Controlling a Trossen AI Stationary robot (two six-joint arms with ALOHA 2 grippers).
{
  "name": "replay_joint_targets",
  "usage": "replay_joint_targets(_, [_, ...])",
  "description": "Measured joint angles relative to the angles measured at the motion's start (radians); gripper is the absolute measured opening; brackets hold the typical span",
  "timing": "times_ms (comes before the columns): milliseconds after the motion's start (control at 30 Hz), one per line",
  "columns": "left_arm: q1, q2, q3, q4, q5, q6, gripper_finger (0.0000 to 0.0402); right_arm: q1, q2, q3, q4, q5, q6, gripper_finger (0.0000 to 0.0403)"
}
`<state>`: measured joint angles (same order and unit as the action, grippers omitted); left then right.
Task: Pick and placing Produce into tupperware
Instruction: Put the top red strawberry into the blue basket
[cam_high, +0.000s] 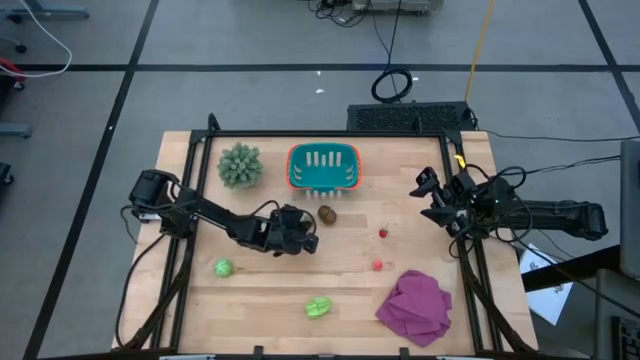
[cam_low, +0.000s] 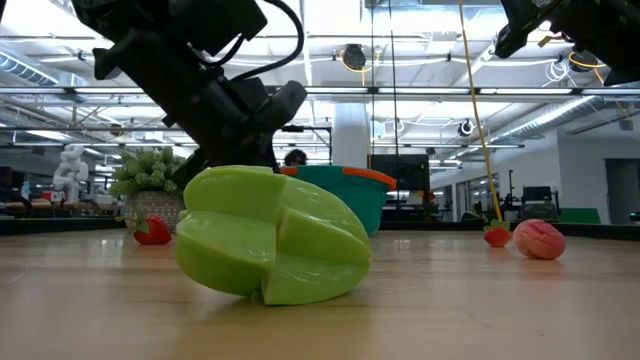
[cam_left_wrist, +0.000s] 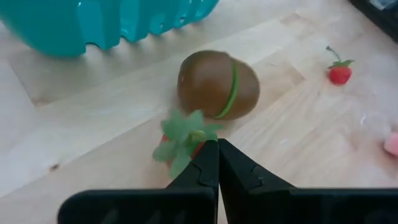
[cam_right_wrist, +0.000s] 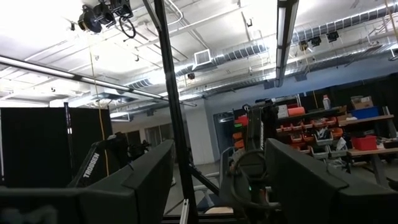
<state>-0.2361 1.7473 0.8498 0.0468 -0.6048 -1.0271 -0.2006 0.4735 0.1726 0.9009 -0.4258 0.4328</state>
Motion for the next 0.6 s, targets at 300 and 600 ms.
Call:
replay_joint_targets(300, [0.000,0.000,0.013,0.004,-0.004,0.026,0.0000,0.000,0.000,0.000,0.000,0.000,-0.001,0.0242])
replay_joint_targets(600, [0.016,-0.053,0.194,-0.215,-0.069,0.197,0.0000,0.000,0.000,0.000,-0.004,0.000,0.000,0.0242])
